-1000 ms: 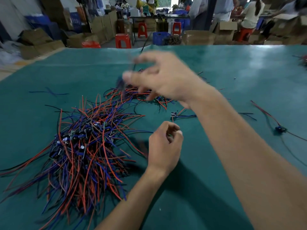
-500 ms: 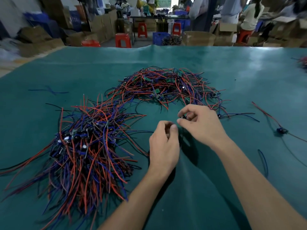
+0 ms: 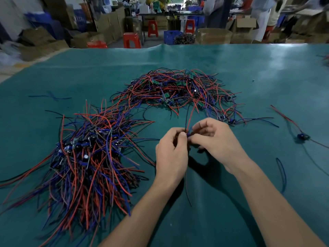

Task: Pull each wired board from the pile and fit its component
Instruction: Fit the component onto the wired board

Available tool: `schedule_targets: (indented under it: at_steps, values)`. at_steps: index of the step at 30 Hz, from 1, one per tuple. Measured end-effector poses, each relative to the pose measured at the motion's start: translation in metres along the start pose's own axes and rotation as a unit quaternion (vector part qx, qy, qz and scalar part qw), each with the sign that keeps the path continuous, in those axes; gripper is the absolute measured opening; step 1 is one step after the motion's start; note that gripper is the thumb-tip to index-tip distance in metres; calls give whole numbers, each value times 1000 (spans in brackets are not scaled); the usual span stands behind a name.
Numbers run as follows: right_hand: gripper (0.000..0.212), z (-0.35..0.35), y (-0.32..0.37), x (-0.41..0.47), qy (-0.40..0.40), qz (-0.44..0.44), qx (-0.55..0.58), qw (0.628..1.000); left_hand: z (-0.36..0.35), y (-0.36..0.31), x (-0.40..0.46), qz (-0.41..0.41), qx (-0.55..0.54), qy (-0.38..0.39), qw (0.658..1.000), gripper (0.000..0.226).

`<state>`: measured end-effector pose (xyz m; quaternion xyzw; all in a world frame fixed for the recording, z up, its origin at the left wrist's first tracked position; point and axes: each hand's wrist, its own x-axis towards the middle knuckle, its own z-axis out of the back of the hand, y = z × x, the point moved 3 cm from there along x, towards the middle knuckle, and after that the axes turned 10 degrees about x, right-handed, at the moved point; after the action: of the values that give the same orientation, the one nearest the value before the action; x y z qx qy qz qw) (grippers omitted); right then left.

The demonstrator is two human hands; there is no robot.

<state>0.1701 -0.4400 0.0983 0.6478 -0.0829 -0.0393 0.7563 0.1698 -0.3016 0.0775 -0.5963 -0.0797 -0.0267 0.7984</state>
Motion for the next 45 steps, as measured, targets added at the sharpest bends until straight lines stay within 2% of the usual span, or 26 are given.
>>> schedule_targets:
  at_steps: [3, 5, 8, 15, 17, 19, 21, 23, 24, 28, 30, 33, 36, 39, 41, 45]
  values:
    - [7, -2, -4, 2, 20, -49, 88, 995, -1, 0, 0, -6, -11, 12, 1000, 23]
    - [2, -4, -2, 0, 19, -62, 149, 987, -1, -1, -1, -9, -9, 23, 1000, 23]
    - [7, -2, -1, -1, 19, -62, 195, 979, -1, 0, -1, 0, -7, 29, 1000, 25]
    - [15, 1, 1, 1, -31, -7, 181, 983, -1, 2, -1, 10, -57, -2, 998, 17]
    - [16, 8, 4, 1, 6, 18, 165, 986, 0, 5, 2, 9, -62, -23, 998, 9]
    - [21, 13, 8, -1, 90, 29, 128, 987, 0, 6, 3, 9, -65, -34, 997, 14]
    - [28, 11, 9, -6, 202, 1, 91, 975, 0, 6, 3, 1, -54, -22, 998, 17]
    - [26, 9, 7, -9, 254, -22, 34, 966, -2, 5, 2, -6, -53, -14, 998, 22]
    - [24, 10, 5, -7, 236, -26, 32, 971, -2, 5, 2, -7, -58, -12, 998, 24]
    - [4, 16, -1, 5, 47, -11, 93, 995, -5, 4, 0, -13, -74, 22, 997, 22]
    - [6, 11, -6, 4, 48, -24, 115, 992, -7, 2, -2, -17, -76, 37, 996, 19]
    - [8, 8, -9, 4, 51, -43, 150, 986, -9, 2, -3, -16, -85, 70, 994, 28]
    - [8, 9, -7, 5, 55, -34, 172, 983, -9, 3, -2, -22, -54, 79, 995, 34]
    - [2, 8, -6, 4, 58, -7, 151, 987, -9, 6, -1, -18, -62, 81, 995, 27]
    - [1, 9, -5, 5, 41, 8, 129, 991, -9, 6, 0, -21, -53, 82, 995, 27]
    - [12, 9, -7, 8, -22, 20, 120, 992, -10, 6, -1, -13, -45, 83, 995, 33]
